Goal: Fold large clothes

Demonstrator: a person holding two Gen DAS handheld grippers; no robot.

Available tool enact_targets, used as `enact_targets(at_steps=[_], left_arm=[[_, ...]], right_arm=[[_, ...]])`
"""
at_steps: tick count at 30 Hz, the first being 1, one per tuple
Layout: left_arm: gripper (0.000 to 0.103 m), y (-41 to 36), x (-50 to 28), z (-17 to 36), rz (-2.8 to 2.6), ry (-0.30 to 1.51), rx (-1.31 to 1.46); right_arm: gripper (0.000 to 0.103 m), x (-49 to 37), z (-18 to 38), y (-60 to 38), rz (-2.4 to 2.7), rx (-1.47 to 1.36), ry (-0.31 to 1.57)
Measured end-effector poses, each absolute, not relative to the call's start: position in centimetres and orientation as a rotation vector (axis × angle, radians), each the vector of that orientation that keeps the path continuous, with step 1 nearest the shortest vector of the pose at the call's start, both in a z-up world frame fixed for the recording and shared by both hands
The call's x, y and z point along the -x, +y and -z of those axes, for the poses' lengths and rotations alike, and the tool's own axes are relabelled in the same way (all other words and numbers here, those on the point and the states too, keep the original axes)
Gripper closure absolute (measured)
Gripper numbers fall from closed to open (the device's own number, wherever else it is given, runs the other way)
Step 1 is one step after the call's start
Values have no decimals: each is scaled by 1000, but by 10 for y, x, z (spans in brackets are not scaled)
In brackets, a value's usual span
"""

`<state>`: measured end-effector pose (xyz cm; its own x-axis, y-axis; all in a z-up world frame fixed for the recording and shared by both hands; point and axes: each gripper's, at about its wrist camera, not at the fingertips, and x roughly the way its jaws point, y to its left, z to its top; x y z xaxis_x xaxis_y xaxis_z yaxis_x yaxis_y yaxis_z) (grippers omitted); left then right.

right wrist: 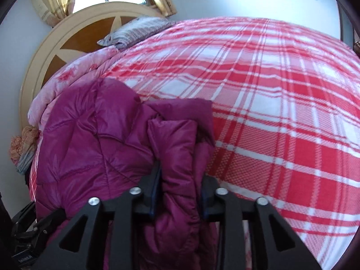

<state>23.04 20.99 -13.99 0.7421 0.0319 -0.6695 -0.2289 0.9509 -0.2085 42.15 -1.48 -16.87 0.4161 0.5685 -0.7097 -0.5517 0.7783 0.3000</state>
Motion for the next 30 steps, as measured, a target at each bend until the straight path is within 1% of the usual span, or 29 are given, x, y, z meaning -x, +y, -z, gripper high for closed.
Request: enact_targets(at_steps=[2, 3, 4, 7, 9, 10, 11, 14, 21, 23, 24, 30], left_arm=[[38, 209, -223, 131, -156, 722, 275], [38, 209, -218, 125, -156, 711, 272], [38, 210, -209, 116, -150, 685, 270], [36, 208, -193, 83, -139, 610, 262], [31, 207, -182, 62, -145, 542, 247], [24, 205, -175, 52, -145, 504, 240], [20, 205, -171, 46, -141, 480, 240], [20, 203, -163, 33, -113, 448, 258], [20, 191, -155, 23, -95, 433, 223], [20, 190, -154, 23, -80, 429, 228], [20, 188, -153, 21, -74, 429, 228], [20, 181, -150, 17, -71, 423, 200]], right_arm=[[43, -416, 162, -24, -695, -53, 889], [39, -415, 159, -28, -687, -64, 883], [36, -409, 154, -36, -679, -78, 866], [36, -391, 134, -54, -644, -88, 830], [31, -371, 117, -65, -598, -86, 790], [26, -363, 110, -68, -586, -86, 771], [24, -347, 99, -76, -569, -90, 737], [18, -315, 77, -87, -561, -107, 674], [15, -264, 51, -95, -564, -110, 597], [11, -254, 48, -98, -553, -108, 568], [10, -249, 46, -99, -545, -102, 551], [9, -235, 30, -96, -531, -72, 483]])
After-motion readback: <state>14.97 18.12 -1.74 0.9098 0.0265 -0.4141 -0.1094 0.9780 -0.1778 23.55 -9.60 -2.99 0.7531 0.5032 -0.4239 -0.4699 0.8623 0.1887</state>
